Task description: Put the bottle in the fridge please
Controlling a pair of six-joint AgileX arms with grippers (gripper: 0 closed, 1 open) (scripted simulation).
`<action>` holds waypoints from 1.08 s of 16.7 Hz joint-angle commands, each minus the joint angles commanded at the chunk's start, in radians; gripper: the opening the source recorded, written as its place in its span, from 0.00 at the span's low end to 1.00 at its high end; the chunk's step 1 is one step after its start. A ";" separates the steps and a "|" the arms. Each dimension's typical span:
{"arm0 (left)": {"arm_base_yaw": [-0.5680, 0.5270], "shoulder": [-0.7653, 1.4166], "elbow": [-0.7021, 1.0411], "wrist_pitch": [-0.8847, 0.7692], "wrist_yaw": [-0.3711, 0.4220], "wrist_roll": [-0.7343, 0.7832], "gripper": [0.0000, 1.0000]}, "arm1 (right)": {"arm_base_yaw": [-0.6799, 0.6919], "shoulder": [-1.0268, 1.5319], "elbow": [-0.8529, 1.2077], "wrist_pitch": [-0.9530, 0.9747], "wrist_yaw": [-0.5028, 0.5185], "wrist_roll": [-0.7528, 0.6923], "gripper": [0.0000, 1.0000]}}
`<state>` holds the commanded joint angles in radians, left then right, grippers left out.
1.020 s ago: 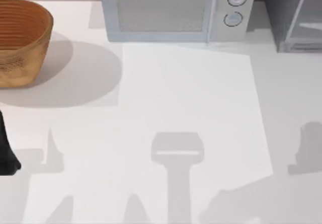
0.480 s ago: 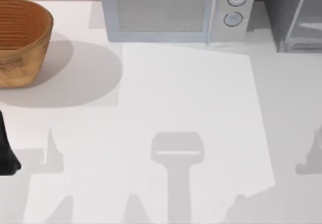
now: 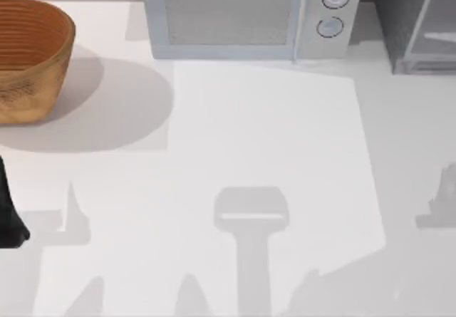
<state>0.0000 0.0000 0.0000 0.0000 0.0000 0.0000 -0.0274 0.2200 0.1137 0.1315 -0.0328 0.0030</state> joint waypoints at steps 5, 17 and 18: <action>0.000 0.000 0.000 0.000 0.000 0.000 1.00 | -0.058 0.413 0.196 0.225 -0.049 0.002 0.01; 0.000 0.000 0.000 0.000 0.000 0.000 1.00 | -0.207 1.577 0.692 0.797 -0.185 -0.007 0.01; 0.000 0.000 0.000 0.000 0.000 0.000 1.00 | -0.216 1.645 0.726 0.836 -0.193 -0.006 0.01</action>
<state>0.0000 0.0000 0.0000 0.0000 0.0000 0.0000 -0.2436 1.8648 0.8397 0.9676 -0.2262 -0.0026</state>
